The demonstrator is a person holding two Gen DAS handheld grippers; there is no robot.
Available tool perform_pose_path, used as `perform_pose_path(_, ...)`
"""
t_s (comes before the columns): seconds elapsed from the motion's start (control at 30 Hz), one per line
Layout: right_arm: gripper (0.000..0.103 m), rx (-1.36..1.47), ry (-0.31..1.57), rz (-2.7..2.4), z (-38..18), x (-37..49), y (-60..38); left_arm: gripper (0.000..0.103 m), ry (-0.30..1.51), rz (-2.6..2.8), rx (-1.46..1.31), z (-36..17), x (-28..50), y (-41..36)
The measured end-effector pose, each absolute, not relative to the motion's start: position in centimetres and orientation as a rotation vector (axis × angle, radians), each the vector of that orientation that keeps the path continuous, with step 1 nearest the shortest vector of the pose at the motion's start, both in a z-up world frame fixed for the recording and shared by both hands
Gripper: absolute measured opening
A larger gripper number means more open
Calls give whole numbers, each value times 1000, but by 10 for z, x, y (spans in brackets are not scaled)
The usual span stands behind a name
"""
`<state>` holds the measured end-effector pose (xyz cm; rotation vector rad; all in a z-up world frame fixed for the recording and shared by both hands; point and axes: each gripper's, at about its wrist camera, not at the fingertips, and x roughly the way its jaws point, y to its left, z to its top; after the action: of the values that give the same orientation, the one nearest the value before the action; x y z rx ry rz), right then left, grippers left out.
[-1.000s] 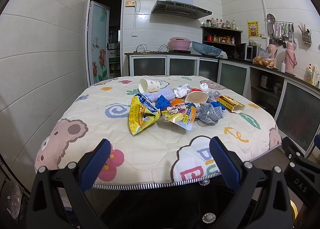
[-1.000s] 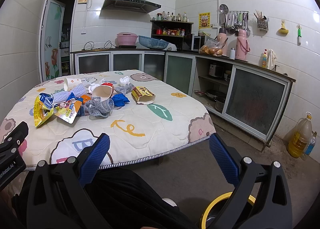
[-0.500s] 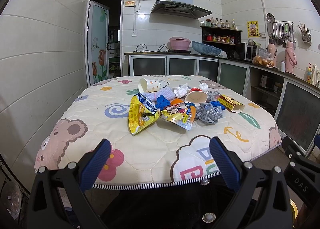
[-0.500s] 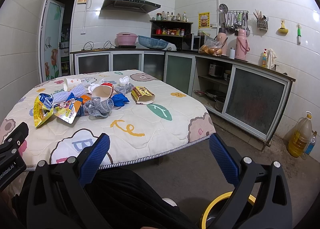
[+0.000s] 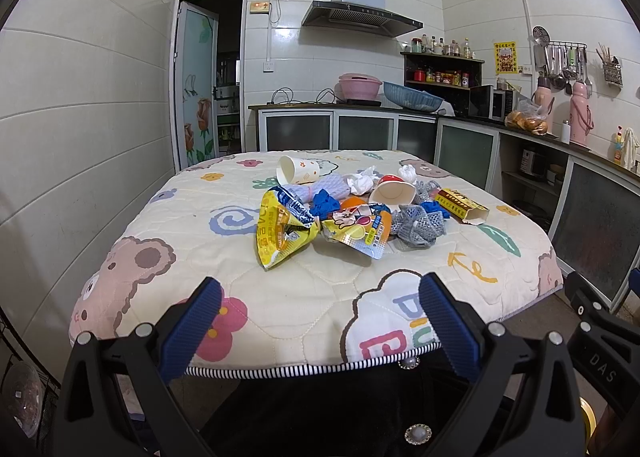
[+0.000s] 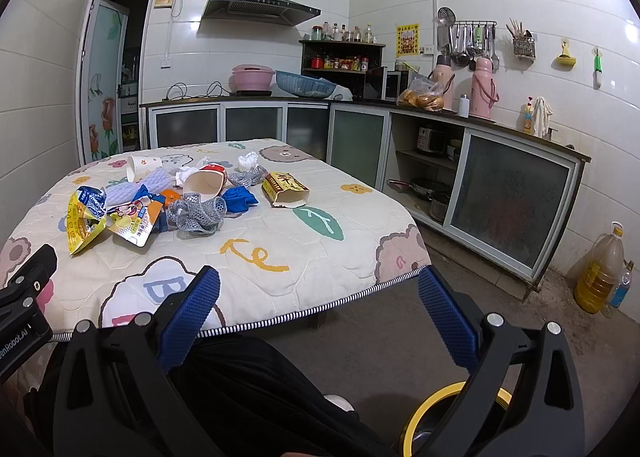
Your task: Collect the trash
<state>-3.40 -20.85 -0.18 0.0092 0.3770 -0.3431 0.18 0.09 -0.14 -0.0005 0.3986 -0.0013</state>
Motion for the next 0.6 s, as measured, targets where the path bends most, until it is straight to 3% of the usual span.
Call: perform_pose_path(0.6, 95, 106, 349, -365, 4, -39, -233, 95, 422, 14, -81, -1, 10, 20)
